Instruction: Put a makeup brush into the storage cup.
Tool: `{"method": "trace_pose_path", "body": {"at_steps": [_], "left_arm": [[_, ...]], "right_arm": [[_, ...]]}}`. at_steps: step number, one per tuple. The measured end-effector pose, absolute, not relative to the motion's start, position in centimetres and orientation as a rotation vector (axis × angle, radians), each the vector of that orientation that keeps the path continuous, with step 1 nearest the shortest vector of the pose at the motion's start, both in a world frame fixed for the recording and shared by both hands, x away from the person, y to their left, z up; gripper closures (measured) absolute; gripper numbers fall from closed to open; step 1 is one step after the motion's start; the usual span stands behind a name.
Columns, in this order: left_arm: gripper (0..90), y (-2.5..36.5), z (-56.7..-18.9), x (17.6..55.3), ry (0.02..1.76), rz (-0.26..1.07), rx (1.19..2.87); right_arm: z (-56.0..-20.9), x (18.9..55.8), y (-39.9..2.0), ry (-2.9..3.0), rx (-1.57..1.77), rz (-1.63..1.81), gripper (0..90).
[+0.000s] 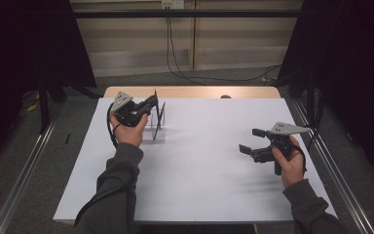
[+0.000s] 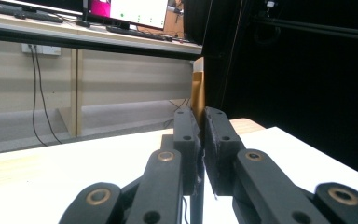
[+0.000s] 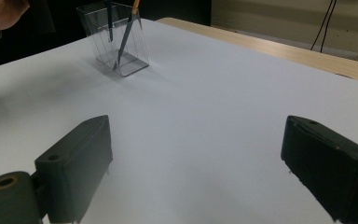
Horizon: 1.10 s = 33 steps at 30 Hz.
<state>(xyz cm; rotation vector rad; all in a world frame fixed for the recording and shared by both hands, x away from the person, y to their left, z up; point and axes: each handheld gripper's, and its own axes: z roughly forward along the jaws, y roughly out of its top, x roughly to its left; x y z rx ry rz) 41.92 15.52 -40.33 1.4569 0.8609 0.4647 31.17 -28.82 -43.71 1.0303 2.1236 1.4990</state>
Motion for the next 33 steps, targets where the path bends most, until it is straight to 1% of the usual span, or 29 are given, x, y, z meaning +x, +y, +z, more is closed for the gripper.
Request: {"method": "trace_pose_path", "body": {"at_steps": [8,11,16,22,33], "left_arm": [[84.0,15.27,-40.28,41.96,0.858,0.459,1.472],[84.0,14.96,-40.28,41.94,0.866,0.45,1.443],[84.0,15.09,-40.33,41.92,0.85,0.472,1.492],[84.0,14.93,-40.44,41.87,0.864,0.46,1.463],[83.9,14.98,-41.04,41.62,0.856,0.469,1.488]], "right_arm": [[-43.74,30.93,-29.09,2.125,1.031,1.492,8.2],[-43.74,30.86,-29.18,2.123,1.034,1.489,8.3],[-43.76,30.83,-29.17,2.125,1.029,1.489,8.2],[-43.65,30.8,-29.25,2.118,1.03,1.489,8.2],[-43.66,30.76,-29.25,2.122,1.032,1.489,8.2]]}}
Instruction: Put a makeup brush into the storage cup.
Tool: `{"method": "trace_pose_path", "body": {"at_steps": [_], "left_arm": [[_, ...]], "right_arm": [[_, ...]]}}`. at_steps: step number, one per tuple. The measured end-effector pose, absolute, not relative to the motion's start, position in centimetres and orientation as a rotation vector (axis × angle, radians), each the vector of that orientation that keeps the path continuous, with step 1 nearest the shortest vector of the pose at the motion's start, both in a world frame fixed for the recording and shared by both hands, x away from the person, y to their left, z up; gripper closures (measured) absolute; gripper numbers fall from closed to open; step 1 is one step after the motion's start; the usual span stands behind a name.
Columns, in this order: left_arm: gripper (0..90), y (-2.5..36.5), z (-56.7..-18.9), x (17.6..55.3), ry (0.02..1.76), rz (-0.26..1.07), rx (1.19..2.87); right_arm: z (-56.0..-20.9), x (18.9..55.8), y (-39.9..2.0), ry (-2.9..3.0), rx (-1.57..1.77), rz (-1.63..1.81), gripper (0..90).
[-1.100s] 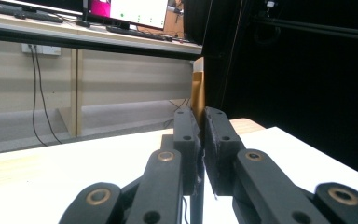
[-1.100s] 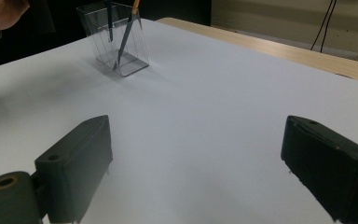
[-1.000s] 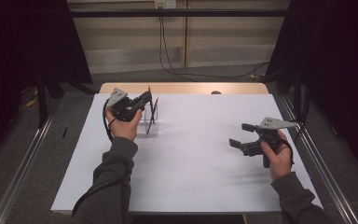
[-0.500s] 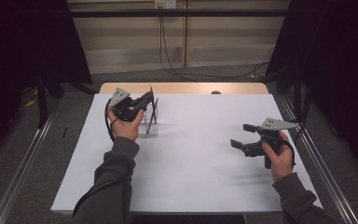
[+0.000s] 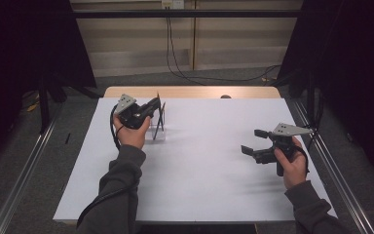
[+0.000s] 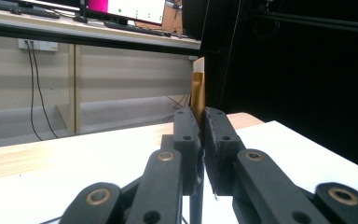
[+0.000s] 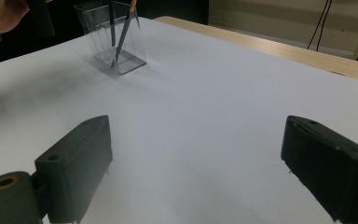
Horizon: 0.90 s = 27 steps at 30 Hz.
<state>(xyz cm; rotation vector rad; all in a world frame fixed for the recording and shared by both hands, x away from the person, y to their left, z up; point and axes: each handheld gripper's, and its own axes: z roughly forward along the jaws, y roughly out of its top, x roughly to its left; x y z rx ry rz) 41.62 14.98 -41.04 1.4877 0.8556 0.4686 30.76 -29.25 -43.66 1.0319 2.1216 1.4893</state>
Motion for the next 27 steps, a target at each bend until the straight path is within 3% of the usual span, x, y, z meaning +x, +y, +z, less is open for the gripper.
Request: {"method": "trace_pose_path", "body": {"at_steps": [27], "left_arm": [[83.7,15.1,-41.85,41.06,0.872,0.481,1.5]], "right_arm": [[-43.6,30.72,-29.21,2.124,1.033,1.491,8.1]]}}
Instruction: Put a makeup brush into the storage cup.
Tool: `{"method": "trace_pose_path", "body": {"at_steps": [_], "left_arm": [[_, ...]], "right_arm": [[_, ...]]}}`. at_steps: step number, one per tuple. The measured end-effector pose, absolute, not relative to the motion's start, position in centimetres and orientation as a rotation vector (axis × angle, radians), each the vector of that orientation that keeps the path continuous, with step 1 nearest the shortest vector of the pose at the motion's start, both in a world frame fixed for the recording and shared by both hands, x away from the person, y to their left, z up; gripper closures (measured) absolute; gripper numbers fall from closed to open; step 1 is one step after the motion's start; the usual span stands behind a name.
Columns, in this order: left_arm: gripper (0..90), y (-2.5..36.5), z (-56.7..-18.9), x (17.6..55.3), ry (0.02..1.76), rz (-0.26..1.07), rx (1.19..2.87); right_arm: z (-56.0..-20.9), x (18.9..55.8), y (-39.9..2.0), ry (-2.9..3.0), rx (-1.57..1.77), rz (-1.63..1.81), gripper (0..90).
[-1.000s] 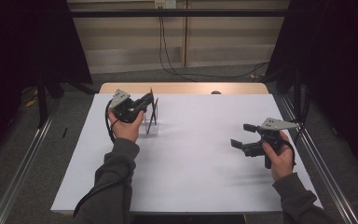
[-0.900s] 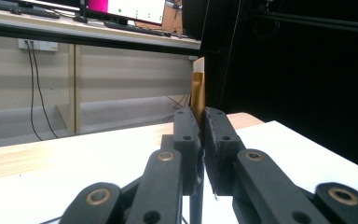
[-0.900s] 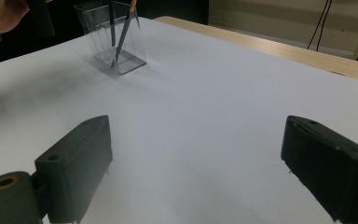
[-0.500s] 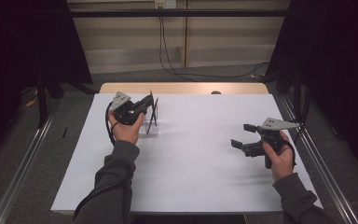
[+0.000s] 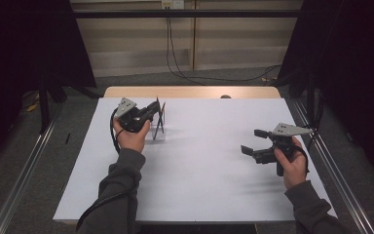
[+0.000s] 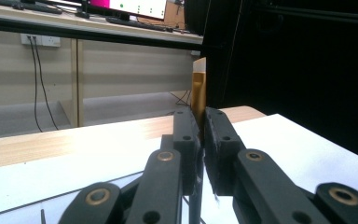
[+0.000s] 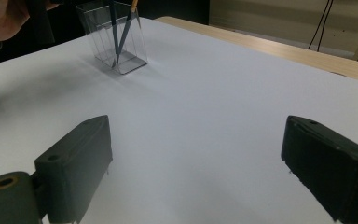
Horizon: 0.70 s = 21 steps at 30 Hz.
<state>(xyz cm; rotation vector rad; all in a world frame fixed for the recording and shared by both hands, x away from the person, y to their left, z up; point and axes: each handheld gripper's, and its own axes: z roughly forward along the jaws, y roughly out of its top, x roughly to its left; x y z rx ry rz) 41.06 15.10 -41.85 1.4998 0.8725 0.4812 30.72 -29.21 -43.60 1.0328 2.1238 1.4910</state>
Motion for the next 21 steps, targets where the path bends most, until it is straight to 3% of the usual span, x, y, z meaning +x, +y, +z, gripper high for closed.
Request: {"method": "trace_pose_path", "body": {"at_steps": [21], "left_arm": [[83.6,14.96,-42.39,41.04,0.867,0.49,1.53]], "right_arm": [[-43.6,30.72,-29.21,2.124,1.03,1.491,8.1]]}}
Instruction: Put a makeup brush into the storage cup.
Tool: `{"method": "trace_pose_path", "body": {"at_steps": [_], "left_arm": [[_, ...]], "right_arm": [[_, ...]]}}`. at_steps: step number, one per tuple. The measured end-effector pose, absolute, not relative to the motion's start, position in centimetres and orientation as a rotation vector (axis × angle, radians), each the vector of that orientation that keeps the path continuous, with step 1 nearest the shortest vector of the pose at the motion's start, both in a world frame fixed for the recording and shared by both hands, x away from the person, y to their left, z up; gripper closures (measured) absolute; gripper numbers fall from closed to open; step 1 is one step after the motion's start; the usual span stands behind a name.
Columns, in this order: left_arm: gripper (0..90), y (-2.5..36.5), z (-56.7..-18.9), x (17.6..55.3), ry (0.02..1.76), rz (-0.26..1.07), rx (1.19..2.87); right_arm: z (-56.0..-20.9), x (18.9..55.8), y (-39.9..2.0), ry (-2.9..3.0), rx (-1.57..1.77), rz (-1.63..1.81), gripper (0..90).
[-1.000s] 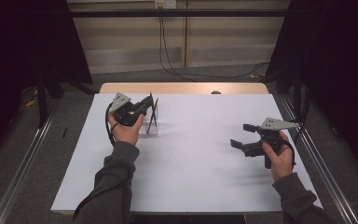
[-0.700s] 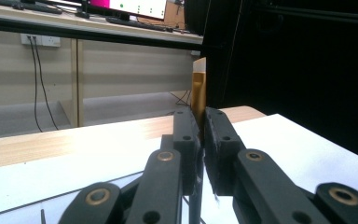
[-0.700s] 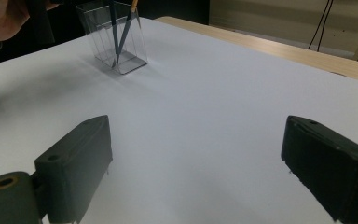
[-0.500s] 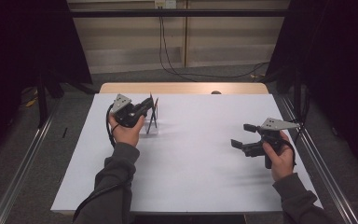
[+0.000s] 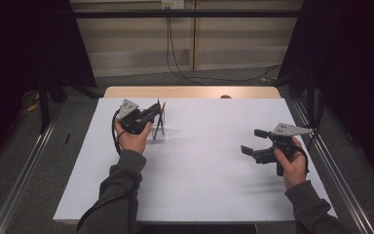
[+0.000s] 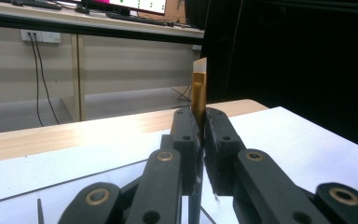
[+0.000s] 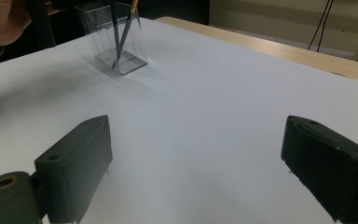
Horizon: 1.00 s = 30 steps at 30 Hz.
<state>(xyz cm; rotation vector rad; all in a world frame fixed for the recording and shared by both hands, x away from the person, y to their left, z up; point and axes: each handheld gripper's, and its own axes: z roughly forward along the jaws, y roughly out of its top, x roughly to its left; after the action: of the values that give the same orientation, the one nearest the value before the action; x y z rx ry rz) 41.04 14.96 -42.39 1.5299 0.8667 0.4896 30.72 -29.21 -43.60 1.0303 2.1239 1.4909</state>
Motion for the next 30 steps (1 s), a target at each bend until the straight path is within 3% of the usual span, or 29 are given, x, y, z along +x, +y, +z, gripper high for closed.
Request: {"method": "trace_pose_path", "body": {"at_steps": [30], "left_arm": [[82.6,14.7,-43.4,40.9,0.888,0.467,1.542]], "right_arm": [[-43.4,30.6,-29.3,2.117,1.03,1.492,8.1]]}}
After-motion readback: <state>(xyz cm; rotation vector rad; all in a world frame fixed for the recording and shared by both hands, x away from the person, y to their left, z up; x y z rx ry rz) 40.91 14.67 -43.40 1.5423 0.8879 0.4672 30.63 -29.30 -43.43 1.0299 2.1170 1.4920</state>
